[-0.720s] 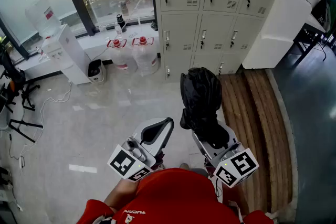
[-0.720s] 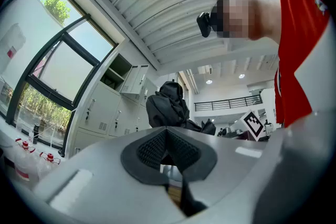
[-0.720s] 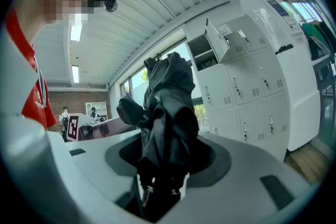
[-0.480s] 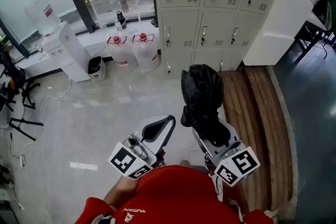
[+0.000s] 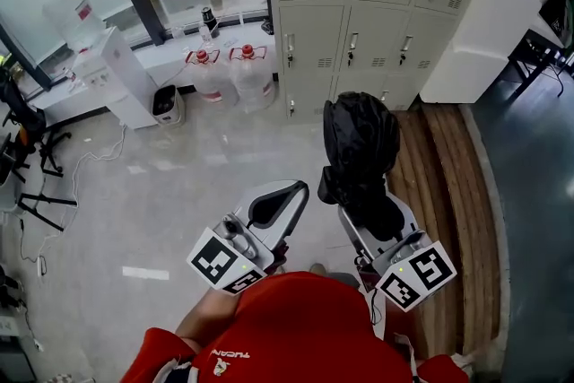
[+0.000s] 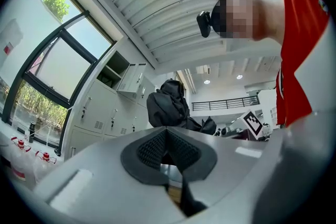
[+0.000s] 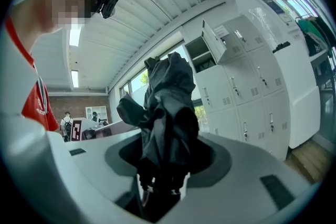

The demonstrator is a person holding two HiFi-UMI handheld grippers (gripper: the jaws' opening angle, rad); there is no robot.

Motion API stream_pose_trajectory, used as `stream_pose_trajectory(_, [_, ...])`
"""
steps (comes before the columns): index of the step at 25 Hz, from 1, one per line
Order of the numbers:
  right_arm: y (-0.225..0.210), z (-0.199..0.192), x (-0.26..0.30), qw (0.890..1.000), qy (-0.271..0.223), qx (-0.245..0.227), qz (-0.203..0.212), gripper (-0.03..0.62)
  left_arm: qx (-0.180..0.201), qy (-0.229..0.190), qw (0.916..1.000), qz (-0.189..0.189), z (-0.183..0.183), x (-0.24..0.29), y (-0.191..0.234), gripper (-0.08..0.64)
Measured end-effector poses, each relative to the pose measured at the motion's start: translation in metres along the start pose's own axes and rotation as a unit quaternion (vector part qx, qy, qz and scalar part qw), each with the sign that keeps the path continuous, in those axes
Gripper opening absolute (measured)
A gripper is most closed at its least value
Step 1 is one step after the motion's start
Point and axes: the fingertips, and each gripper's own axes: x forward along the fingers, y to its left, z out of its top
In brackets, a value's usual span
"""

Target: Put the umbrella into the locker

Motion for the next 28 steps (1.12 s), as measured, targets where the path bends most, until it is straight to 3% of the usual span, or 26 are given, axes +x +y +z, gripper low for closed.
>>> stream_pose_trajectory(8, [-0.017, 0.017, -0.006, 1.0, -0.008, -0.021, 0.003, 0.209, 0.031, -0.012, 0.9994, 0.001, 0.017, 0.023, -0.011, 0.005])
stream_pose_trajectory(18, [-0.052, 0.039, -0.013, 0.999, -0.012, -0.025, 0.042, 0.209, 0.066, 0.005, 0.9962, 0.057, 0.016, 0.055, -0.015, 0.005])
stream_pose_trajectory(28, [-0.07, 0.053, 0.018, 0.998, -0.018, -0.032, 0.056, 0.209, 0.077, 0.009, 0.9944, 0.072, 0.018, 0.073, 0.017, 0.005])
